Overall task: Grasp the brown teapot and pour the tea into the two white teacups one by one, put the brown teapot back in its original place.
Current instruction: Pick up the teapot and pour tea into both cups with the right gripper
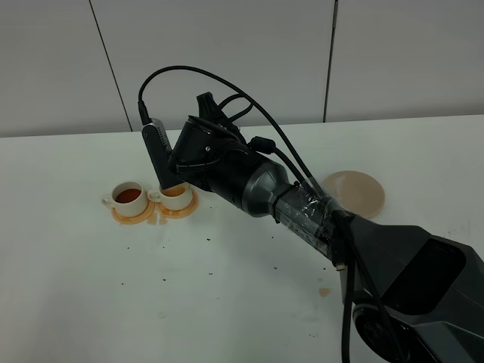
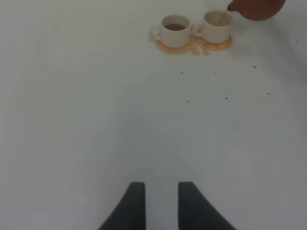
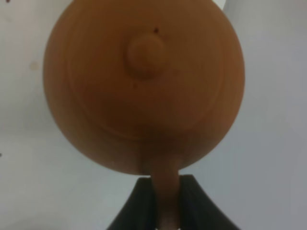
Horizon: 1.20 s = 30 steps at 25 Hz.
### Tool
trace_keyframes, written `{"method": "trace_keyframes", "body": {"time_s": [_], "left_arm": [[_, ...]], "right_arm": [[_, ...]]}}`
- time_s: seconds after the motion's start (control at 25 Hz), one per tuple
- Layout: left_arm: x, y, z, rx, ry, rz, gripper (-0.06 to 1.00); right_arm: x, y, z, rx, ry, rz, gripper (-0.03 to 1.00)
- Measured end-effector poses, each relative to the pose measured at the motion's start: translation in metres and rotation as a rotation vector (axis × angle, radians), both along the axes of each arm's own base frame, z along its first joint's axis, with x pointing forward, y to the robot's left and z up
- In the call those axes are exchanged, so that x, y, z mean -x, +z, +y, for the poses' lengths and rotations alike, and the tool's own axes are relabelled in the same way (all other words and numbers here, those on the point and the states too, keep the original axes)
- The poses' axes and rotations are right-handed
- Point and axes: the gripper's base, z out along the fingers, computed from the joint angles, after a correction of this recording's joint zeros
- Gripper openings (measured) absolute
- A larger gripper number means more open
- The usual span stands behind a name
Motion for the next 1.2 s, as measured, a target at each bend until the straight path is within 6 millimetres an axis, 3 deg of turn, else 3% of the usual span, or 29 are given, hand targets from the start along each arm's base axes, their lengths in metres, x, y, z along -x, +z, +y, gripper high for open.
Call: {"method": "trace_keyframes", "body": {"time_s": [1.2], "left_arm": [[0.0000,0.0000,0.0000,0.000,0.000,0.000,0.24]], "right_arm": [[0.0051,0.0029,0.0061,0.053,0.037,-0.041,0.10]]}}
